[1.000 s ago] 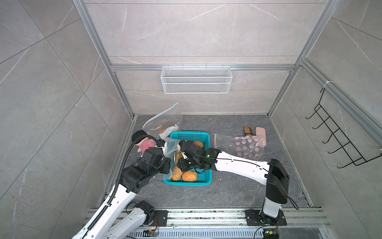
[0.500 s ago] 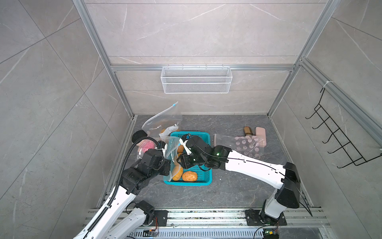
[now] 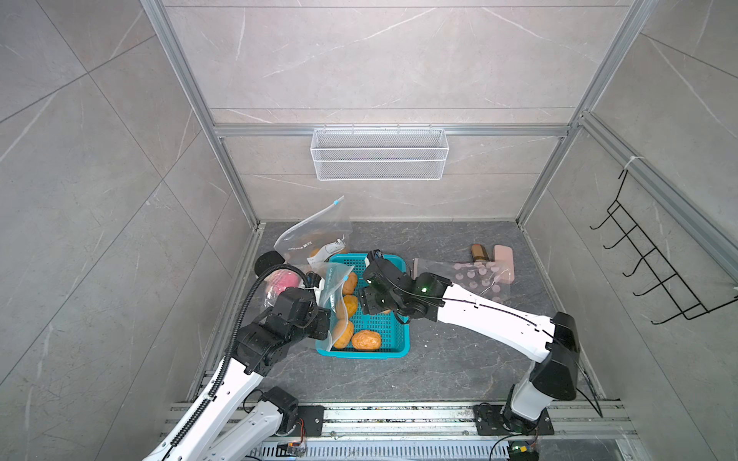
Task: Put the potatoes into a zipper bag and zip it
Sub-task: Pick up the potato from the basket.
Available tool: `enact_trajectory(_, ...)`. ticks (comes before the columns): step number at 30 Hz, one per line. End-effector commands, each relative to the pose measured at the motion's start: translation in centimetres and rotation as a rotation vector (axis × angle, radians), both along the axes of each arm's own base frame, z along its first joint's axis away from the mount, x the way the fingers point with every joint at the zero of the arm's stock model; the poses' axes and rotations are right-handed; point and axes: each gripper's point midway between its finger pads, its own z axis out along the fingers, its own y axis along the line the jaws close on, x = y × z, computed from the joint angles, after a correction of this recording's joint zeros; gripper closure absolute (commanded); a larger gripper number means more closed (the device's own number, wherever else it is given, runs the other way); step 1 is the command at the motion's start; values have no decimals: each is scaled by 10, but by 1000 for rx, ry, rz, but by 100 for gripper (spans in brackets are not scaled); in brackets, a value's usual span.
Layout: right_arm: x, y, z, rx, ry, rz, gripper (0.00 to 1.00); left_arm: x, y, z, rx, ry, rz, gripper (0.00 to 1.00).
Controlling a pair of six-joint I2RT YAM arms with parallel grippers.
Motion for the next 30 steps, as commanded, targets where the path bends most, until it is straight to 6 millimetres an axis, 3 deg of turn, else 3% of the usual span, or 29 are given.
enact_trajectory(1,14,-11,-23,-49,39,-132,28,3,-4,3,-10,-22,-26,100)
enact_trajectory(4,21,-2,-40,-48,77,-201,31,2,-5,2,-5,-17,-31,100)
enact_trajectory(12,42,-20,-71,-169,67,-424,31,2,-6,2,-10,-17,-39,100)
enact_trajectory(16,50,-34,-81,-206,63,-465,28,2,-5,5,-11,-30,-43,100)
enact_trajectory(22,55,-22,-106,-182,154,-449,26,2,-6,4,-12,-30,-46,100)
enact_trajectory(30,67,-34,-133,-165,205,-525,25,2,-7,3,-13,-24,-52,100)
